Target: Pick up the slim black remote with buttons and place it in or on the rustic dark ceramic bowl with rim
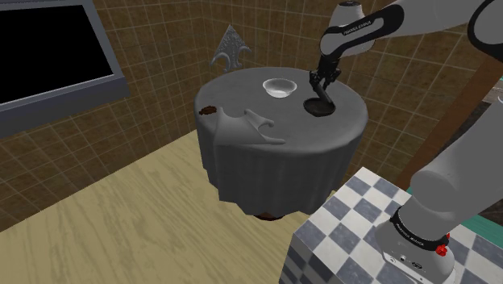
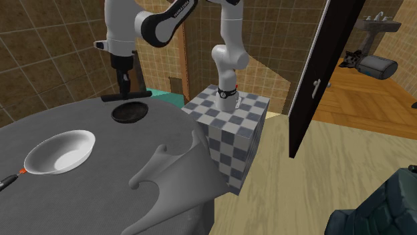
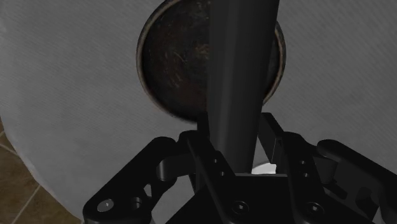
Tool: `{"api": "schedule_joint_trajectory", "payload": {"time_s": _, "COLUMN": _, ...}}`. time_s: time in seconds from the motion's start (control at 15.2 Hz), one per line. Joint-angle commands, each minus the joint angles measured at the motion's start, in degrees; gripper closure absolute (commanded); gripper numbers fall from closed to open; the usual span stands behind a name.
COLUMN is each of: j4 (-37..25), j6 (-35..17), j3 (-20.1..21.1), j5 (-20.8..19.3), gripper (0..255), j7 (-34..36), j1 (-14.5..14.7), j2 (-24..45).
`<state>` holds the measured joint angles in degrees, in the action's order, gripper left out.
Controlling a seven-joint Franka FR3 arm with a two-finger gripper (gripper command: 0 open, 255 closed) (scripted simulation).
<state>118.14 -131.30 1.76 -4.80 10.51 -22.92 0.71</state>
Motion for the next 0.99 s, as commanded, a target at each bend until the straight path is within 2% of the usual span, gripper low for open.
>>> {"api": "schedule_joint_trajectory", "payload": {"time_s": 0.0, "j4": 0.2, "j6": -0.9, "j3": -0.4, "j5": 0.1, "gripper": 255, "j7": -0.8, "j1": -0.4, "j2": 0.7}}
{"api": "schedule_joint_trajectory", "payload": {"time_s": 0.59, "j4": 4.1, "j6": -8.1, "j3": -0.4, "j5": -0.6, "gripper": 255, "j7": 0.0, "j1": -0.4, "j2": 4.0}}
{"api": "schedule_joint_trajectory", "payload": {"time_s": 0.92, "j4": 4.1, "j6": -8.1, "j3": -0.4, "j5": -0.6, "gripper": 255, "j7": 0.0, "j1": -0.4, "j2": 4.0}}
